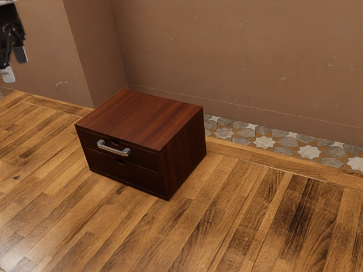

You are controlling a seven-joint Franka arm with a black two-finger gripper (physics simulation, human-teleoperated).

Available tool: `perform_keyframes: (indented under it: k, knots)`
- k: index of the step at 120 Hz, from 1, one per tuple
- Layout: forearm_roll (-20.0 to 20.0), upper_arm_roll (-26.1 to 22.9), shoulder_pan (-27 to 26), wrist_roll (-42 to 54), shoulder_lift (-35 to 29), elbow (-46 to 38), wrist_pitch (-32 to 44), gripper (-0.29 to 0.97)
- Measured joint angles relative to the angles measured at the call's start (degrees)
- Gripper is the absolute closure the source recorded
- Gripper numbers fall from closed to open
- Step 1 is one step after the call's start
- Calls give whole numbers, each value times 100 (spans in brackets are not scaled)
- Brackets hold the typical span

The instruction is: Pull the drawer handle with one arm to open the drawer

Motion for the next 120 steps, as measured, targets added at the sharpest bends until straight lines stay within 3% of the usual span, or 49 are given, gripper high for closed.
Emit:
perform_keyframes:
  k: [35, 69, 120]
  knots:
    - [-21, 0, -1, 1758, 957, -2192, 1290, 0]
    - [33, 0, -2, 2920, 916, -3261, 2696, 0]
    - [229, 0, -1, 3778, 941, -4814, 4990, 0]
